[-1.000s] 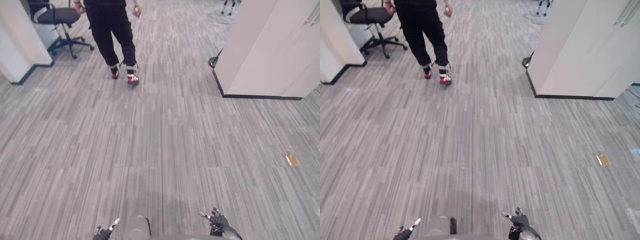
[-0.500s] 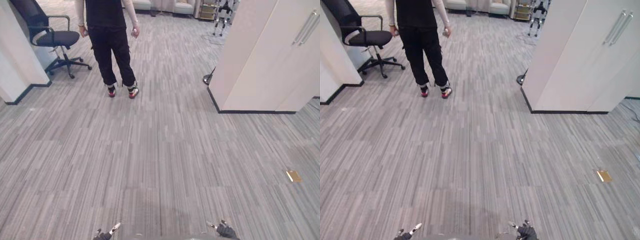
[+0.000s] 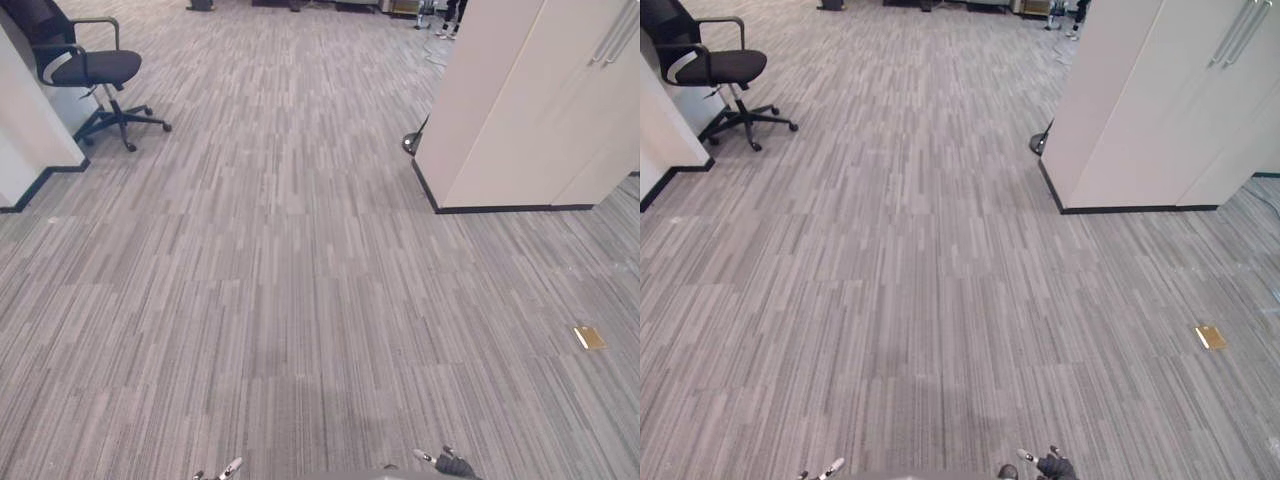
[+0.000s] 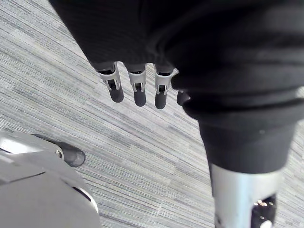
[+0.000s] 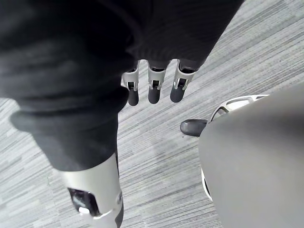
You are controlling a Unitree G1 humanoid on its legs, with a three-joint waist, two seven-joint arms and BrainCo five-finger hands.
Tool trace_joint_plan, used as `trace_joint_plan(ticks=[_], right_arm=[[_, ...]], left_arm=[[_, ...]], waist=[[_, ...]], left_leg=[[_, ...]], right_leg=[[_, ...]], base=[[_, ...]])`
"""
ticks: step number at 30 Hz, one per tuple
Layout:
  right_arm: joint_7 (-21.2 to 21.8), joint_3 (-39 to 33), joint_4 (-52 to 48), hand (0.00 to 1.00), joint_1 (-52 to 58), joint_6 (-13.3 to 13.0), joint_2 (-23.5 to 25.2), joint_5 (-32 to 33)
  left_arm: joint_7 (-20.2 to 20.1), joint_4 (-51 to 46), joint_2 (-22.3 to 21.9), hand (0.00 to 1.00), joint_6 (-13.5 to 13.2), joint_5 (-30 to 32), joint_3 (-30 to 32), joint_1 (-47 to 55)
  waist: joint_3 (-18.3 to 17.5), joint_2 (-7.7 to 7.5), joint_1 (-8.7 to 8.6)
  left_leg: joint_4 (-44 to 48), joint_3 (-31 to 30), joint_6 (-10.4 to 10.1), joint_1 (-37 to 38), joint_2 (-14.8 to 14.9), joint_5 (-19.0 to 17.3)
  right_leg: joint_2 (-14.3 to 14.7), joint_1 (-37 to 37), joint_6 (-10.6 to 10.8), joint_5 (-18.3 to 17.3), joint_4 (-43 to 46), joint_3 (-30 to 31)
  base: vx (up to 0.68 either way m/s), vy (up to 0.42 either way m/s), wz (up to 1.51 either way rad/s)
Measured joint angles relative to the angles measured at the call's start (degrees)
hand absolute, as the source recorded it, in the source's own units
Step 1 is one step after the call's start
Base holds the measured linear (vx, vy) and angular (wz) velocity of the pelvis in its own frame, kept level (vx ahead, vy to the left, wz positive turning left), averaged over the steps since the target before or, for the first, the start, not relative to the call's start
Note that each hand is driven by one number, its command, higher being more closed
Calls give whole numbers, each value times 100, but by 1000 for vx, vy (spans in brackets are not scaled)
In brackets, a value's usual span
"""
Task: Organize washtable
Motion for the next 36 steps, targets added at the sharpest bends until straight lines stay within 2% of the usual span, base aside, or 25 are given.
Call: trace_joint_plan(ticks=[10,13,20,25,32,34,35,36], right_arm=[[-19,-124,5,0,6,-4,2,90],[-146,-424,10,0,38,-6,3,311],[-289,-1066,134,0,85,-21,-1,689],[-355,-1152,166,0,56,-25,7,702],[-357,-1193,166,0,14,-25,15,755],[-357,-1194,163,0,46,-26,42,792],[-362,-1206,99,0,62,-42,72,850],[-368,-1190,3,0,70,-44,79,859]], left_arm=[[0,20,1,0,0,0,17,5],[2,113,4,0,-6,-2,49,2],[0,122,-39,0,-12,-1,55,2],[1,158,-108,0,-15,0,50,2],[9,151,-107,0,-20,35,48,1],[12,93,-134,0,-27,77,66,-19],[5,-62,-158,0,-36,80,219,-43],[12,-216,-236,0,-57,77,491,-76]], waist=[[13,25,-43],[24,59,-115],[32,112,-110],[12,194,-107],[13,203,-116],[89,201,-153],[246,196,-153],[451,169,-74]], left_leg=[[-40,61,0,-9,9,1],[-85,99,-1,-3,20,2],[-114,150,-3,-18,23,3],[-112,84,4,-54,23,10],[3,-120,0,-258,40,52],[426,-353,-74,-549,131,-2],[1255,-471,-159,-891,217,-167],[2606,-454,-159,-1487,364,-204]], right_leg=[[18,-68,0,0,2,82],[36,-100,0,-2,3,115],[55,-185,-1,-4,5,229],[52,-190,-7,-14,6,218],[48,-213,-57,-70,9,34],[53,-206,-97,-329,162,-60],[46,-170,-71,-585,412,-65],[31,-130,-43,-791,714,-174]], base=[[0,0,-3],[4,-8,-8],[15,-37,-8],[-6,-45,6],[-41,-62,18],[-41,-79,81],[-54,-35,106],[-68,-16,95]])
